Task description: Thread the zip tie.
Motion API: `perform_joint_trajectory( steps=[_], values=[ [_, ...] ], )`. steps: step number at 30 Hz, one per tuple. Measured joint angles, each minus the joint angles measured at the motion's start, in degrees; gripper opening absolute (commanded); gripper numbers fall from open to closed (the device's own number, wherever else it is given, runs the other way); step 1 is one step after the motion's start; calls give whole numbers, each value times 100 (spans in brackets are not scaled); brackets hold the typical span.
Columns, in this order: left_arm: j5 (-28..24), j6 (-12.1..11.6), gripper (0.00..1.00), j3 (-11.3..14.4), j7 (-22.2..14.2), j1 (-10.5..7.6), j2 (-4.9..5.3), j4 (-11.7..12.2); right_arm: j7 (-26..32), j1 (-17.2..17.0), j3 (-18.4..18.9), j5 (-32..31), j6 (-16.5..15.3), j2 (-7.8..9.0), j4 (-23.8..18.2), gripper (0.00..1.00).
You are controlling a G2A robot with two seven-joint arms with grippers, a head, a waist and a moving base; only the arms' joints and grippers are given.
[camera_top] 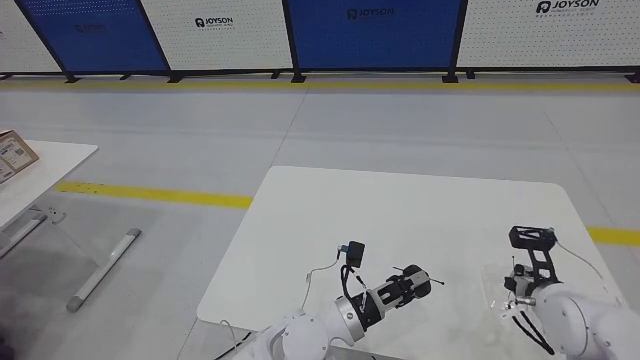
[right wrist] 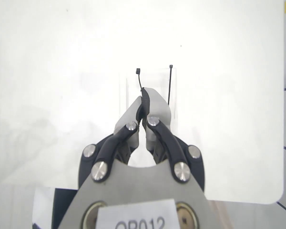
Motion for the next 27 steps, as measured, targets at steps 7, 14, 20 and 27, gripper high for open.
perform_joint_trajectory(
  steps=[7,14,20,27],
  values=[
    [0,0,0,0,0,0,0,0,-586,-349,220,206,35,-5,-151,0],
    [0,0,0,0,0,0,0,0,-583,-348,218,204,33,-5,-151,0],
    [0,0,0,0,0,0,0,0,-1393,-498,378,767,281,-63,-135,0],
    [0,0,0,0,0,0,0,0,-3110,-1146,748,2048,-5,-150,-314,0]
  ],
)
